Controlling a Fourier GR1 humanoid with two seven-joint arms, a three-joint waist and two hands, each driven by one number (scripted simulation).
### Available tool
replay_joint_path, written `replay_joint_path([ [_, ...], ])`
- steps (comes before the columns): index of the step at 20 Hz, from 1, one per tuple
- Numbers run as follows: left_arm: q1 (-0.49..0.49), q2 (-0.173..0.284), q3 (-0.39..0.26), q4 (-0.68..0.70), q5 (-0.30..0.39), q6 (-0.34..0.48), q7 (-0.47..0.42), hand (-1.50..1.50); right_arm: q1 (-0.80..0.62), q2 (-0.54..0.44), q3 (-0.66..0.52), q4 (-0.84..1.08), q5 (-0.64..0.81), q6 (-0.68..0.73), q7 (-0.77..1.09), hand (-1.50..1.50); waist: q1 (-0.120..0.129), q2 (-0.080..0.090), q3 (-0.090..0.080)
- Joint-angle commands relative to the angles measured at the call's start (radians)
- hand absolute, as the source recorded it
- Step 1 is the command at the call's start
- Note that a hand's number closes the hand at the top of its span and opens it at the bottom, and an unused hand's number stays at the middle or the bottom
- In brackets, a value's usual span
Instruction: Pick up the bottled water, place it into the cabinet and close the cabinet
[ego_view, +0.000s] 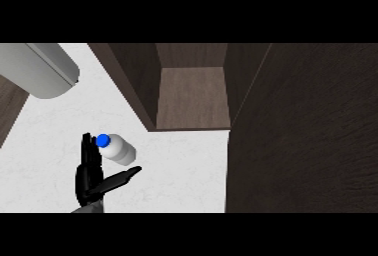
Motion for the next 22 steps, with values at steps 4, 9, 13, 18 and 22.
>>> replay_joint_path([
  [4, -0.089, 0.02, 0.054, 0.229, 0.058, -0.17, -0.144, -1.5, 0.028, -0.029, -0.075, -0.094, -0.113, 0.009, 0.033, -1.5, 0.004, 0.001, 0.0],
  [9, -0.192, -0.001, 0.135, 0.378, 0.098, -0.135, -0.263, 1.5, 0.103, -0.012, -0.003, -0.107, -0.027, 0.018, -0.025, -1.5, -0.01, 0.0, -0.001],
  [13, -0.257, 0.008, 0.146, 0.453, 0.128, -0.215, -0.253, 1.5, 0.042, -0.016, -0.014, -0.144, -0.057, -0.012, 0.07, -1.5, 0.003, 0.004, -0.001],
  [18, -0.292, 0.028, 0.161, 0.529, 0.133, -0.284, -0.313, 1.5, 0.037, 0.009, 0.045, -0.083, 0.009, -0.011, 0.026, -1.5, 0.0, 0.003, 0.0],
  [22, -0.242, 0.015, 0.1, 0.547, 0.078, -0.353, -0.351, 1.5, 0.1, -0.004, 0.036, -0.069, 0.003, 0.015, -0.041, -1.5, -0.006, 0.0, 0.0],
])
